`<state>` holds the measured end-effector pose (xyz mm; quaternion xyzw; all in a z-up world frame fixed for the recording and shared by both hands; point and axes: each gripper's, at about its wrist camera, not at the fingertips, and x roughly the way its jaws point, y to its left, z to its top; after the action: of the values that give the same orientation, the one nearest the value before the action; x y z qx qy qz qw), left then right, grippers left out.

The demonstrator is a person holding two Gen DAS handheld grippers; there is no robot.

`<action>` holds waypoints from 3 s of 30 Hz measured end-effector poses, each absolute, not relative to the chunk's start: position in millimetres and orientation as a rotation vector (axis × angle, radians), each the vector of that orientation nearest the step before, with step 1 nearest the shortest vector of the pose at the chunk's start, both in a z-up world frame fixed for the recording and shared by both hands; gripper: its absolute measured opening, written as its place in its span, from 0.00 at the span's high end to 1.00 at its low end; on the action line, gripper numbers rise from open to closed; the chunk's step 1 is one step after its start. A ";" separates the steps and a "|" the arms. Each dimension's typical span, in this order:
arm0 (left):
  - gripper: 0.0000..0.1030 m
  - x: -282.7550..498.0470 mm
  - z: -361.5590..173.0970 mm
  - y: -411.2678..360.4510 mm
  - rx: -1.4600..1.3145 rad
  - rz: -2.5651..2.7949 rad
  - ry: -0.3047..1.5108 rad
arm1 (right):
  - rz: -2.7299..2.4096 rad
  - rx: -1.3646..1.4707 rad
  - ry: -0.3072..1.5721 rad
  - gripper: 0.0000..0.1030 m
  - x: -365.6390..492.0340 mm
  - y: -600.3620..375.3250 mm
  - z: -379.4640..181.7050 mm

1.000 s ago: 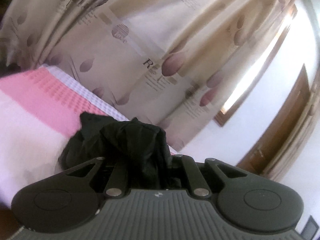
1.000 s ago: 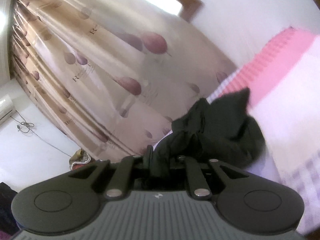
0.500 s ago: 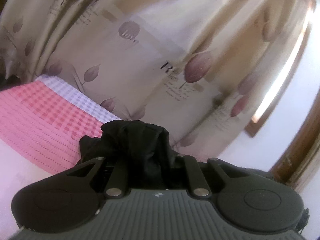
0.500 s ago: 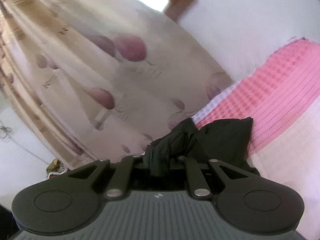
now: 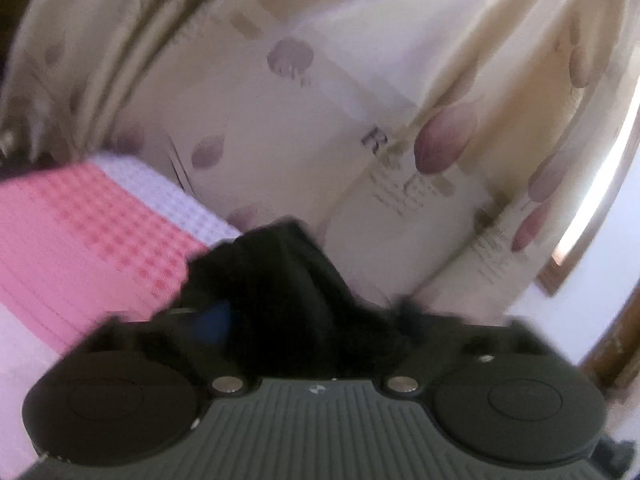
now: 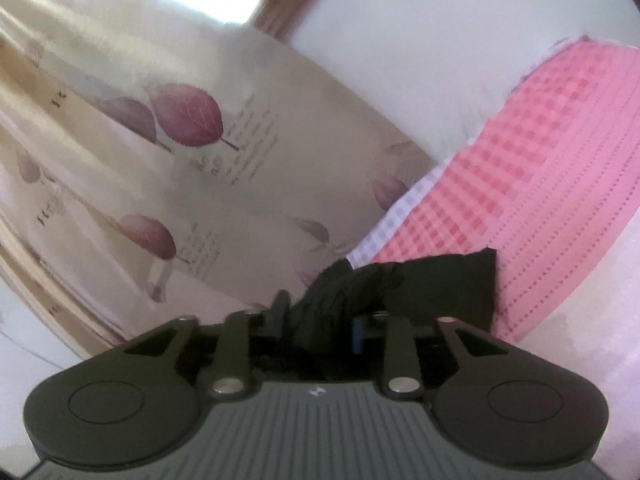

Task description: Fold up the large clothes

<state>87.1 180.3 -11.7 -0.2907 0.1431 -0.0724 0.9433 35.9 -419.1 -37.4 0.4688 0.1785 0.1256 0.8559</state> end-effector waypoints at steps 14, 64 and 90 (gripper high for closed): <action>0.53 104.2 -2.1 118.5 -0.351 -0.263 0.339 | 0.256 0.511 0.431 0.64 53.9 -358.8 -6.6; 0.79 186.7 -124.4 239.2 -0.821 0.085 0.562 | 0.024 0.412 0.610 0.99 133.5 -358.4 -86.6; 0.47 264.5 -140.6 266.4 -0.567 -0.741 0.835 | 0.178 0.427 0.504 0.24 117.0 -346.9 -81.1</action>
<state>264.5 266.4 -140.6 -0.2654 0.3907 -0.3468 0.8104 117.0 -346.9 -81.1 0.2092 0.2472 0.0872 0.9421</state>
